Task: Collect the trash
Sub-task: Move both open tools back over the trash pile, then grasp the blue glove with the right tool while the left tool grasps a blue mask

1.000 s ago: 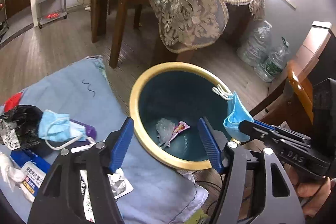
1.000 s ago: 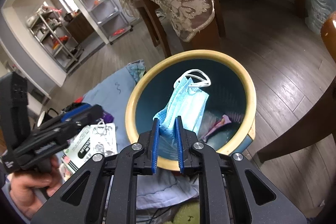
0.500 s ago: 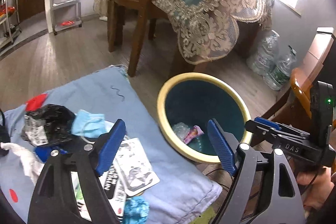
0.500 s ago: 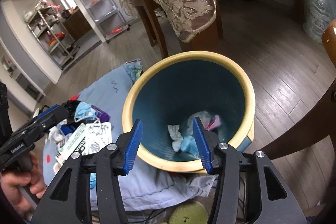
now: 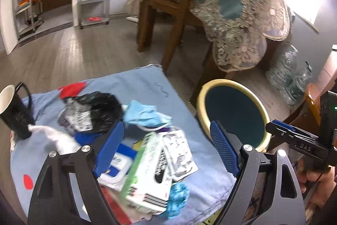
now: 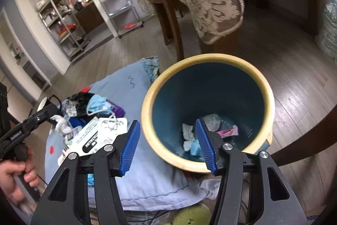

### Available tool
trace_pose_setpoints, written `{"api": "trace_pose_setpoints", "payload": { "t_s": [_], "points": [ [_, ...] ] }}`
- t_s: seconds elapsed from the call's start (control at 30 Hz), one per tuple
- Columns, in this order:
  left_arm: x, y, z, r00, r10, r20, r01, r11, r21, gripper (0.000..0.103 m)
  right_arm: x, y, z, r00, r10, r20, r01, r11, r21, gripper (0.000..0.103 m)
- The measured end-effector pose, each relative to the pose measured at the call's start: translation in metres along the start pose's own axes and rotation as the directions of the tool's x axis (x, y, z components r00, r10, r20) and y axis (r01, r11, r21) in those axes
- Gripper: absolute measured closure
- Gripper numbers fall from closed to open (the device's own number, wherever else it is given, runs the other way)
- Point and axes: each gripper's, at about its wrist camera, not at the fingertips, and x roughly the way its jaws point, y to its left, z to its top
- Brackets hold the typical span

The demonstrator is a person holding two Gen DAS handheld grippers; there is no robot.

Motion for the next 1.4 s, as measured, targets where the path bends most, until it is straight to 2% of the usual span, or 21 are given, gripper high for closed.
{"api": "trace_pose_setpoints", "payload": {
  "t_s": [0.37,0.6,0.8,1.03,1.4],
  "points": [
    [-0.017,0.045,-0.036,0.997,0.069,-0.041,-0.072,0.996,-0.06,0.021,0.014,0.04,-0.012,0.996,0.057,-0.064,-0.064,0.993,-0.103,0.045],
    [-0.023,0.06,-0.047,0.995,0.089,-0.049,-0.093,0.992,-0.085,0.021,0.029,0.072,-0.031,0.986,0.084,-0.142,-0.11,0.976,-0.186,0.045],
    [-0.023,0.062,-0.046,0.995,0.087,-0.045,-0.091,0.992,-0.083,0.021,0.042,0.089,-0.047,0.968,0.112,-0.226,-0.162,0.963,-0.214,0.045],
    [-0.013,0.059,-0.035,0.997,0.066,-0.038,-0.069,0.995,-0.067,0.021,0.053,0.119,-0.071,0.946,0.127,-0.299,-0.22,0.927,-0.303,0.045],
    [0.019,0.055,-0.013,0.998,0.016,-0.058,-0.019,0.998,-0.055,0.024,0.081,0.139,-0.086,0.922,0.107,-0.371,-0.241,0.911,-0.336,0.049]
  ]
}}
